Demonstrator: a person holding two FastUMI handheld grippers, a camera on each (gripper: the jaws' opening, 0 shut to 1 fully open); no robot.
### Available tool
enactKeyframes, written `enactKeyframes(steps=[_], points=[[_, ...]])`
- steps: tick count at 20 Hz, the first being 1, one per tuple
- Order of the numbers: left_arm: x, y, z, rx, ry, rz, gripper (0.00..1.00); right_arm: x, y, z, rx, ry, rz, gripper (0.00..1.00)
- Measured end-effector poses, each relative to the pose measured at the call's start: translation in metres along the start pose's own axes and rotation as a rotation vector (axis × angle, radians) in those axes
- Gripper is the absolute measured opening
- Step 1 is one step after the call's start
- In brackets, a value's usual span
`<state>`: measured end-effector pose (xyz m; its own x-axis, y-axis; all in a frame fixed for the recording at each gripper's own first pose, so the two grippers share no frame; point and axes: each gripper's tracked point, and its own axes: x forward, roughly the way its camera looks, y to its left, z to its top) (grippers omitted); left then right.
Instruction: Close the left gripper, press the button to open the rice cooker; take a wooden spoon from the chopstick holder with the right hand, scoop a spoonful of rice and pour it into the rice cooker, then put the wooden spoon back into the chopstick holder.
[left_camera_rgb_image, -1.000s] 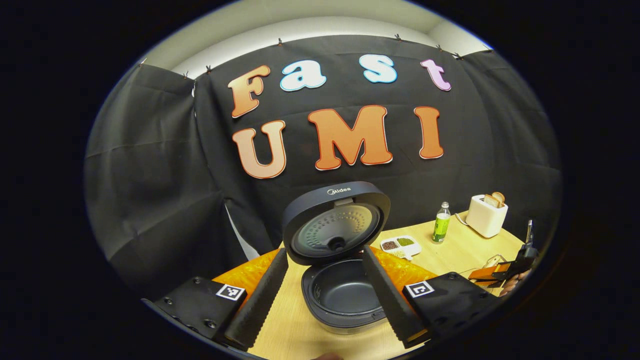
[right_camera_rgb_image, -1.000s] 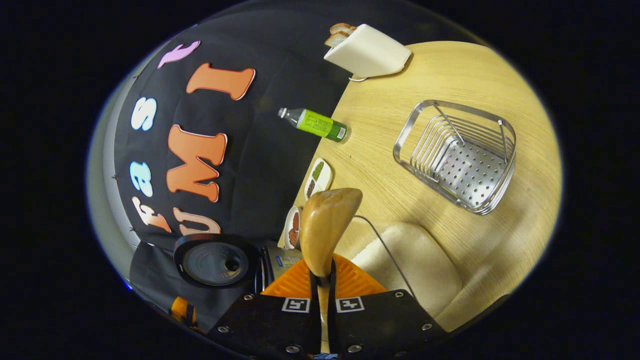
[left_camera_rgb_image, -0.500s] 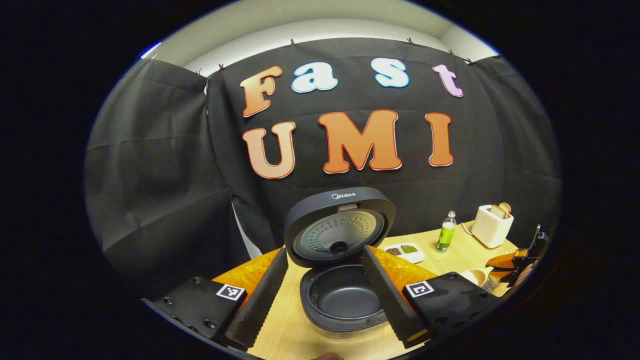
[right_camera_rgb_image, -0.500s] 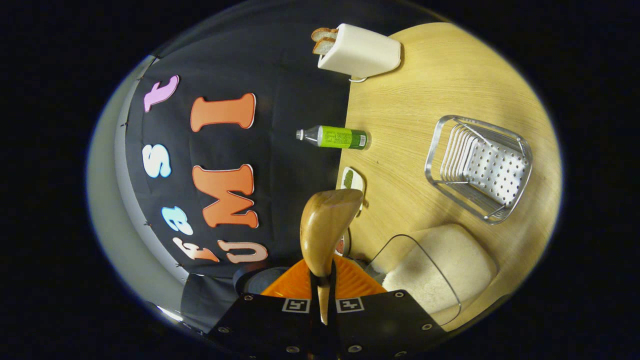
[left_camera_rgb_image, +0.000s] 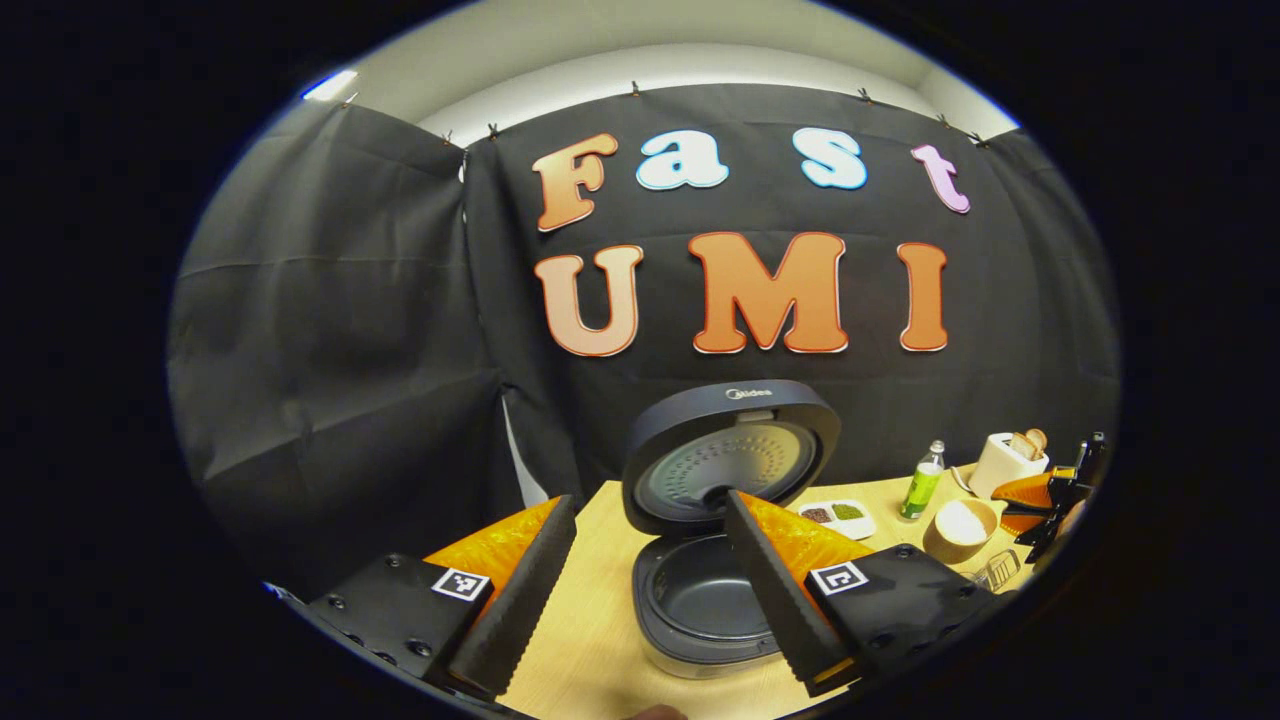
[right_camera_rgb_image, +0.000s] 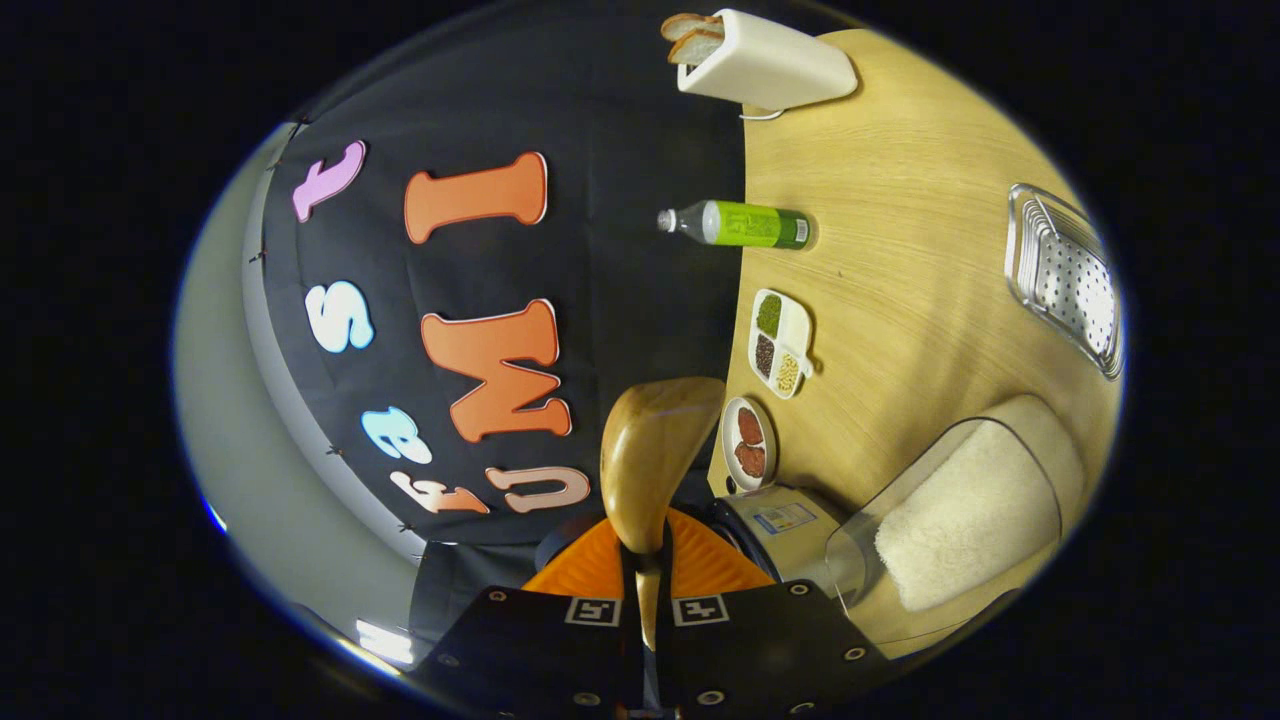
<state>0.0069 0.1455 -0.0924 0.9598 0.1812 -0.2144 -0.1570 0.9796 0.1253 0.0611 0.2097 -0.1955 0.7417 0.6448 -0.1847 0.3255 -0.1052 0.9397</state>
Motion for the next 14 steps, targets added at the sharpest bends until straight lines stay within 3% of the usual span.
enactKeyframes(steps=[1,3,5,11,14], points=[[-0.001,0.004,0.000,-0.001,-0.001,0.010,0.94,0.008,0.003,-0.004,-0.014,0.013,-0.003,0.05],[-0.003,0.014,0.000,0.001,-0.007,0.030,1.00,0.023,0.011,-0.014,-0.027,0.036,0.000,0.05],[-0.005,0.020,0.001,0.003,-0.010,0.040,0.94,0.037,0.019,-0.022,-0.041,0.056,0.000,0.05],[-0.010,0.030,-0.006,0.008,0.000,0.068,0.94,0.081,0.030,-0.055,-0.138,0.101,-0.044,0.05],[-0.010,0.036,-0.006,0.004,0.005,0.077,0.94,0.096,0.034,-0.064,-0.259,0.082,-0.097,0.04]])
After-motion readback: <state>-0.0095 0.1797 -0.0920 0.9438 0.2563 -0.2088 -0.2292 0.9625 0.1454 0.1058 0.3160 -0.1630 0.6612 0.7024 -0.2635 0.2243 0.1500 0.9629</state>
